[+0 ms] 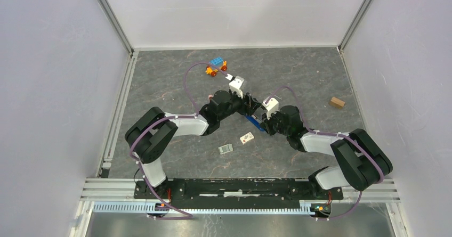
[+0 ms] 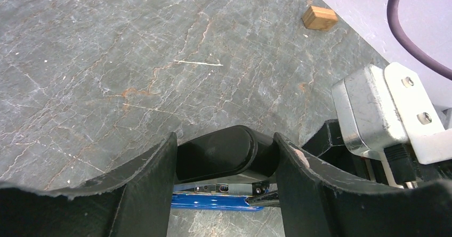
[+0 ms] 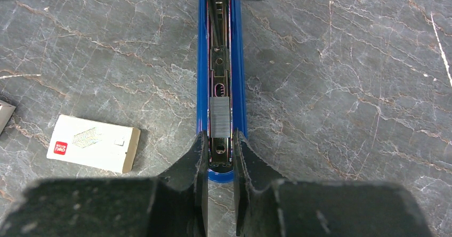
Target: Load the staples into the stapler
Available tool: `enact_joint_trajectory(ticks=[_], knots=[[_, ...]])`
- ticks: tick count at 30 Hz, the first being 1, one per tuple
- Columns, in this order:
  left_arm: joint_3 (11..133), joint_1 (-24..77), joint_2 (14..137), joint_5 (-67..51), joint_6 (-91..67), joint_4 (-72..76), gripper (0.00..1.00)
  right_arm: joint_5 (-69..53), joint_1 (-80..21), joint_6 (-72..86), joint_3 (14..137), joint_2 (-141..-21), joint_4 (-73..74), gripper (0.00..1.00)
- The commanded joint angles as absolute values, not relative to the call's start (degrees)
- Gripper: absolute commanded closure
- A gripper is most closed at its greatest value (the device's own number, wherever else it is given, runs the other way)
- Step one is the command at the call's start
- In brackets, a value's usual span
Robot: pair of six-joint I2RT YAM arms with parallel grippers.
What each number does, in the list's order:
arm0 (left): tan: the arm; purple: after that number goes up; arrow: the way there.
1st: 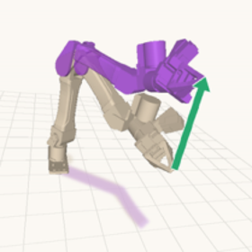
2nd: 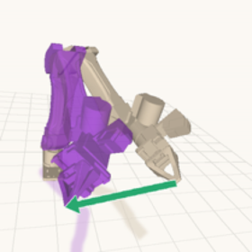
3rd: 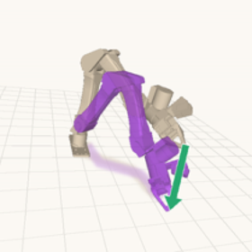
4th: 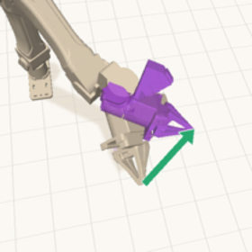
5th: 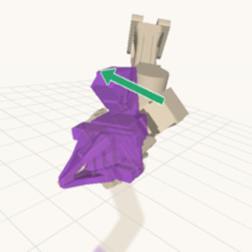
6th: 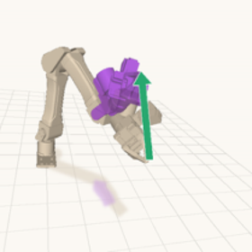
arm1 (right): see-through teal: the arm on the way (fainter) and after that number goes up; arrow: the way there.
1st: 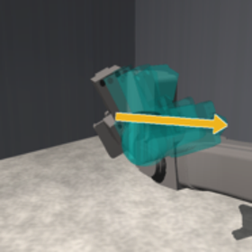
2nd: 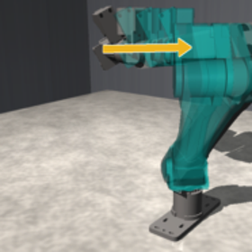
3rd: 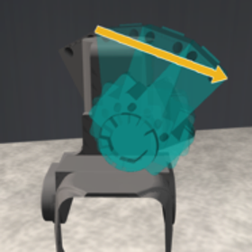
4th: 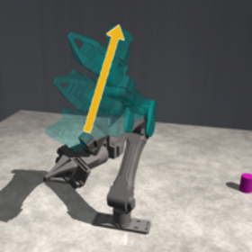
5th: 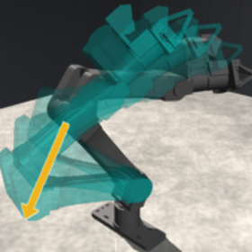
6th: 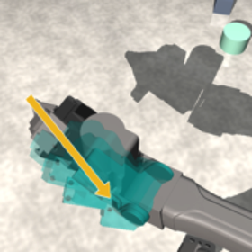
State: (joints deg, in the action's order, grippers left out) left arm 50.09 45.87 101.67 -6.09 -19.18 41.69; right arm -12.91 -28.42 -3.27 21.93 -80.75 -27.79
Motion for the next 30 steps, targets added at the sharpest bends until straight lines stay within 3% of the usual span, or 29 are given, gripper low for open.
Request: enact_joint_trajectory(ticks=[1,21,30], knots=[[48.60,50.76,103.71,-16.11,-29.69,41.38,0.39,-13.83,-28.56,-1.76,21.98,-81.89,-31.99,1.00],[43.94,51.77,101.92,-17.49,-44.38,52.00,0.33,-13.19,-28.56,-1.49,21.82,-81.52,-32.60,1.00],[42.20,51.68,96.28,-9.62,-41.83,43.14,0.32,-12.92,-28.50,-1.34,21.67,-81.21,-32.77,1.00]])
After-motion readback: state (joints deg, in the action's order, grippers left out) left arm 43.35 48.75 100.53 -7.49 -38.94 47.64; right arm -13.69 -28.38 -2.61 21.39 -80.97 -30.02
